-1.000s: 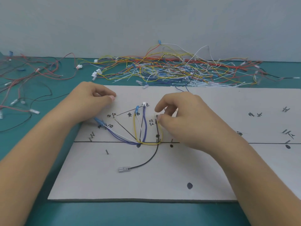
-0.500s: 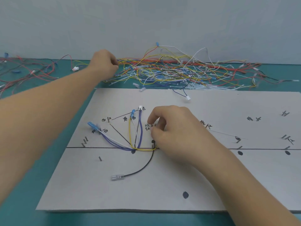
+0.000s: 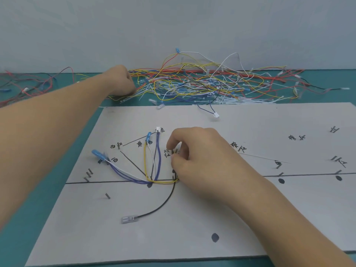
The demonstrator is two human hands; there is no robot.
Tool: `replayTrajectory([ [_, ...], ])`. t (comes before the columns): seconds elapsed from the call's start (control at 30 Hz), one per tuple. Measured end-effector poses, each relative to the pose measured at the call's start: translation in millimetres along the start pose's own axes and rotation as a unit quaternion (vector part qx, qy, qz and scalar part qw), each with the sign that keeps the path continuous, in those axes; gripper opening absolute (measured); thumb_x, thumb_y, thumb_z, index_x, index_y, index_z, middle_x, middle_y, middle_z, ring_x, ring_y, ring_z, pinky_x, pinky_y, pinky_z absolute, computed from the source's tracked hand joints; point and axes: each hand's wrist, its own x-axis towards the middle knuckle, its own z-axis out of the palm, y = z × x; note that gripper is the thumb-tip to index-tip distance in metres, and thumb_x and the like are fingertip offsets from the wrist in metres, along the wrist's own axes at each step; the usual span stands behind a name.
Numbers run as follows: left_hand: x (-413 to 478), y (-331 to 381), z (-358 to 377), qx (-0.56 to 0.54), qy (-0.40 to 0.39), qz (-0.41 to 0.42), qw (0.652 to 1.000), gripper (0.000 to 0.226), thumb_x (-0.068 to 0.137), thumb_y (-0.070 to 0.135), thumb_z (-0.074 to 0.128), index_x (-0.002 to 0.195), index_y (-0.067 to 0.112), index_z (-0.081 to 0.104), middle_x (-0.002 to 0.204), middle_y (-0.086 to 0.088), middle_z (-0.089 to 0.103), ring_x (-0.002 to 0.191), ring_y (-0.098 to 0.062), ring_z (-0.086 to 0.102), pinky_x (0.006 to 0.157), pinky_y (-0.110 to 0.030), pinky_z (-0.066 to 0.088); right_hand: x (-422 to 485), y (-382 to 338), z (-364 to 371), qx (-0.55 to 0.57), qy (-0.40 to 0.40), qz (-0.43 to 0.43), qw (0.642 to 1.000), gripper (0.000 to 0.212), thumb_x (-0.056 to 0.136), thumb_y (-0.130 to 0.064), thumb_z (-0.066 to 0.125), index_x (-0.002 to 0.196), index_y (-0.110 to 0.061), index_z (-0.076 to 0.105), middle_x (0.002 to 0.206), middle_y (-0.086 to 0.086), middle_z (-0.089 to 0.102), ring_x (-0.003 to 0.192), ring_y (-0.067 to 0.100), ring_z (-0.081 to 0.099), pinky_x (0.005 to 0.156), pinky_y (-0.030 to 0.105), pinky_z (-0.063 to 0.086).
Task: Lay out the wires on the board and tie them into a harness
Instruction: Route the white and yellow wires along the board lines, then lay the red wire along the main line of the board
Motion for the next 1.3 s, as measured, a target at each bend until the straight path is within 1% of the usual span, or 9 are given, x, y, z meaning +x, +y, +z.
replayTrajectory([
  [0.27, -6, -2, -30, -0.181, 0.045, -0.031, 0.982, 0.016, 0.091, -0.007, 0.055, 0.084, 0.003, 0.066, 0.082, -0.023, 0.073, 0.056, -0.022, 0.074, 0.06, -0.034, 0.065, 0, 0, 1, -0.002, 0.005, -0.002, 1.0, 0.018, 0.082, -0.023, 0.052, 0.096, -0.03, 0.062, 0.081, -0.009, 0.065, 0.08, 0.016, 0.063, 0.072, 0.036, 0.056],
  [0.4, -14, -11, -36, -0.09, 0.097, 0.006, 0.991, 0.024, 0.084, -0.01, 0.055, 0.099, 0.0, 0.071, 0.081, -0.023, 0.075, 0.07, -0.03, 0.077, 0.077, -0.042, 0.065, 0, -1, 0, 0.0, 0.004, 0.002, 1.0, 0.018, 0.082, -0.024, 0.052, 0.095, -0.03, 0.062, 0.08, -0.01, 0.065, 0.079, 0.015, 0.063, 0.071, 0.036, 0.056],
  [0.6, -36, -2, -49, -0.122, 0.174, 0.025, 0.977, 0.022, 0.071, 0.007, 0.053, 0.076, 0.004, 0.074, 0.071, -0.024, 0.072, 0.065, -0.034, 0.073, 0.071, -0.034, 0.061, 0, 0, 0, 0.004, 0.006, 0.007, 1.0, 0.019, 0.084, -0.025, 0.054, 0.097, -0.032, 0.065, 0.081, -0.013, 0.064, 0.083, 0.012, 0.063, 0.072, 0.034, 0.055],
  [0.7, -49, -8, -57, -0.219, 0.118, -0.017, 0.968, 0.013, 0.074, 0.01, 0.066, 0.078, 0.0, 0.073, 0.073, -0.02, 0.074, 0.062, -0.032, 0.075, 0.084, -0.052, 0.063, 1, 2, 1, 0.007, 0.006, 0.009, 1.0, 0.019, 0.083, -0.026, 0.054, 0.097, -0.033, 0.065, 0.082, -0.013, 0.065, 0.079, 0.012, 0.064, 0.071, 0.034, 0.056],
  [0.87, -97, -24, -72, -0.297, 0.02, -0.017, 0.954, 0.009, 0.08, 0.012, 0.085, 0.08, 0.006, 0.077, 0.07, -0.011, 0.074, 0.062, -0.023, 0.075, 0.071, -0.031, 0.065, 7, -1, -5, 0.131, 0.018, 0.051, 0.99, 0.017, 0.085, -0.022, 0.06, 0.095, -0.033, 0.068, 0.073, -0.013, 0.066, 0.053, 0.001, 0.059, 0.05, 0.019, 0.044],
  [0.97, -135, -19, -71, -0.327, -0.02, 0.029, 0.944, 0.008, 0.079, 0.012, 0.086, 0.079, 0.007, 0.079, 0.066, -0.01, 0.072, 0.062, -0.023, 0.073, 0.07, -0.033, 0.065, 19, -16, -9, 0.258, 0.014, 0.083, 0.962, 0.009, 0.085, -0.021, 0.067, 0.092, -0.026, 0.071, 0.064, -0.012, 0.067, 0.049, 0.003, 0.058, 0.047, 0.018, 0.044],
  [1.1, -177, 9, -69, -0.365, -0.08, 0.098, 0.922, 0.012, 0.073, 0.015, 0.086, 0.079, 0.007, 0.08, 0.066, -0.012, 0.07, 0.064, -0.021, 0.071, 0.066, -0.033, 0.064, 54, -40, -17, 0.399, -0.028, 0.142, 0.905, 0.019, 0.091, -0.028, 0.065, 0.105, -0.017, 0.066, 0.092, 0.006, 0.075, 0.051, 0.013, 0.062, 0.051, 0.026, 0.044],
  [1.17, -187, 23, -68, -0.367, -0.117, 0.129, 0.914, 0.017, 0.068, 0.018, 0.087, 0.079, 0.007, 0.08, 0.067, -0.014, 0.07, 0.064, -0.021, 0.071, 0.066, -0.033, 0.064, 73, -48, -18, 0.455, -0.049, 0.179, 0.871, 0.024, 0.094, -0.029, 0.061, 0.111, -0.012, 0.062, 0.083, 0.007, 0.069, 0.049, 0.015, 0.059, 0.051, 0.024, 0.043],
  [1.3, -184, 35, -74, -0.321, -0.235, 0.158, 0.904, 0.04, 0.067, 0.04, 0.087, 0.085, 0.005, 0.081, 0.079, -0.022, 0.074, 0.07, -0.025, 0.073, 0.069, -0.034, 0.064, 91, -50, -5, 0.532, -0.03, 0.171, 0.828, 0.009, 0.088, -0.002, 0.058, 0.087, -0.011, 0.061, 0.062, 0.004, 0.049, 0.051, 0.016, 0.04, 0.048, 0.024, 0.029],
])
